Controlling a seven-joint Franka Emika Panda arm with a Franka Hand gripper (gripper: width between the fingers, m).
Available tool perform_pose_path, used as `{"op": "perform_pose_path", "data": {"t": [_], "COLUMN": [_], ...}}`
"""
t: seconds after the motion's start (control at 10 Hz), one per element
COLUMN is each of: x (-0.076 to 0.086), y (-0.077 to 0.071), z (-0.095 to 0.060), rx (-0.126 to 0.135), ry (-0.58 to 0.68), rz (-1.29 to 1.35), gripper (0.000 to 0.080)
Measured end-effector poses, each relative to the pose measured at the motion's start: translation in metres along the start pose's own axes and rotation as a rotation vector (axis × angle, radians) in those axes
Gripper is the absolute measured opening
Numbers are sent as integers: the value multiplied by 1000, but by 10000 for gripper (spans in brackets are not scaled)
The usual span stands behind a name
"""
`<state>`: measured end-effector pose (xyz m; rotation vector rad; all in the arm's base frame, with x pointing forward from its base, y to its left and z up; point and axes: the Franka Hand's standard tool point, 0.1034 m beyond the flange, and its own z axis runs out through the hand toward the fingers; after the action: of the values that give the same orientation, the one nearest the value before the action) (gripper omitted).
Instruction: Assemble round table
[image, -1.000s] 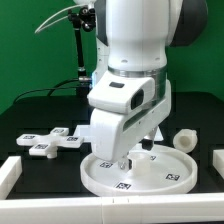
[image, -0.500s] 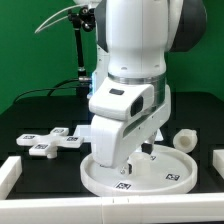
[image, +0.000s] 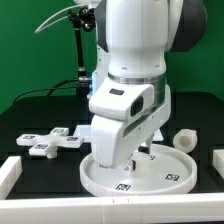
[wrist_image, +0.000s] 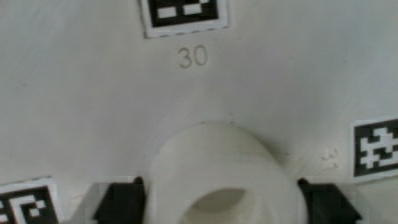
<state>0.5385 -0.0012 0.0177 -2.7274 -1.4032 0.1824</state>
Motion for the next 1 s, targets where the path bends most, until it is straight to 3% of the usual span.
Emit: {"op": "perform_pose_path", "data": {"t": [0.3,0.6,1.0], "x": [2,27,46], "y": [0,9,0], "z": [0,-3,-3], "rx": [1,-15,-5], "ry": [-1,17,9], "rz": [0,-25,-9], "gripper": [407,409,409]}}
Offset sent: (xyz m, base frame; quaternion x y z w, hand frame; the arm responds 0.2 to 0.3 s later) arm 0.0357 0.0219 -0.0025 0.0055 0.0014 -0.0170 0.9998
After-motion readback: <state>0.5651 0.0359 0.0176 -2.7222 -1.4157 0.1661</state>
